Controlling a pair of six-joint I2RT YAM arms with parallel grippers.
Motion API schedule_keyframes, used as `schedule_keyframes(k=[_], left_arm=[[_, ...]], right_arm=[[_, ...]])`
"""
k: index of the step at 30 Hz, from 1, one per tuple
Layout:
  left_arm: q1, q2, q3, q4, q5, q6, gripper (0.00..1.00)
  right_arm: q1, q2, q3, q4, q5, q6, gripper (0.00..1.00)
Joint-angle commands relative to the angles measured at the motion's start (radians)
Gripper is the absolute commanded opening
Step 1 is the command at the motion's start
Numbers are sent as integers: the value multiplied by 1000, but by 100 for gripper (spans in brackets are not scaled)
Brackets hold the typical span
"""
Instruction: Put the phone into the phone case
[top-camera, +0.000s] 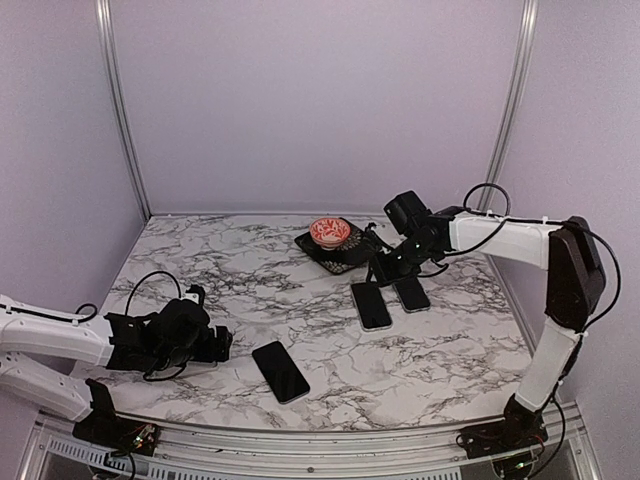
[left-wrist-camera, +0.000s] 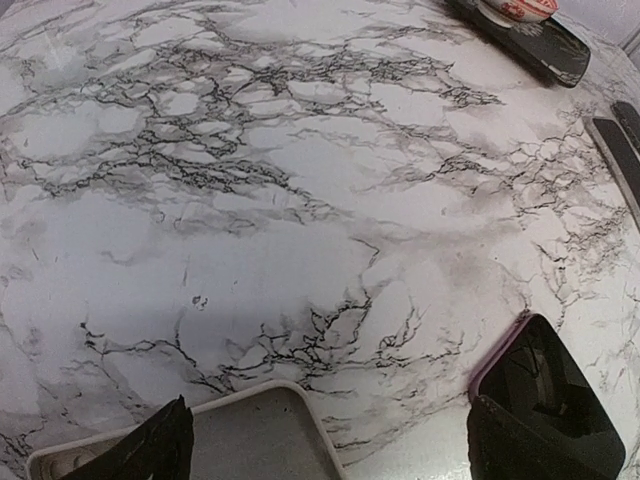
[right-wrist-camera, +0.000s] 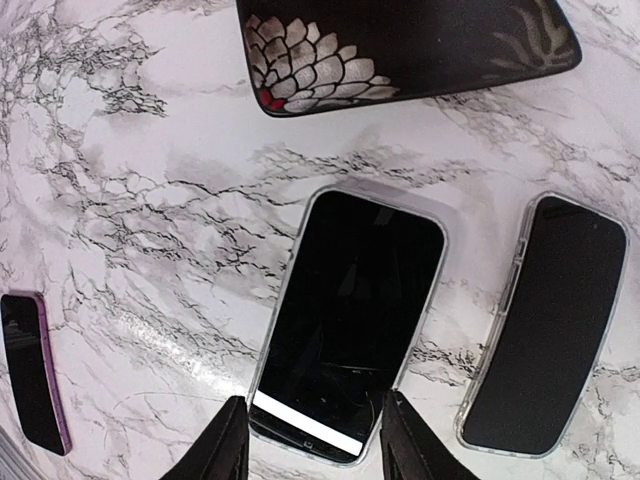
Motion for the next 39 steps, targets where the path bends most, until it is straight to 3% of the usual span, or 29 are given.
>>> schedule_keyframes(k=[1, 8, 12, 17, 23, 25, 31, 39], left_arm=[[7, 84, 17, -28, 40, -50, 89], [13, 185, 46, -20, 72, -33, 51], [14, 229, 70, -11, 109, -3, 48], [14, 281, 90, -10, 124, 15, 37], [14, 296, 90, -10, 188, 22, 14], [14, 296, 89, -10, 211, 29, 1], [13, 263, 133, -19, 252, 109, 0], [-39, 143, 286, -20, 227, 339, 0]], right_arm=[[34, -30, 24, -19, 68, 14, 43], [50, -25, 4, -39, 116, 3, 44], [50, -27, -7, -27, 112, 5, 44], [51, -24, -15, -22, 109, 2, 44], [54, -34, -19, -29, 121, -6, 44], [53, -38, -17, -30, 121, -7, 45], [53, -48, 2, -40, 120, -11, 45], [55, -89, -2, -36, 120, -9, 45]])
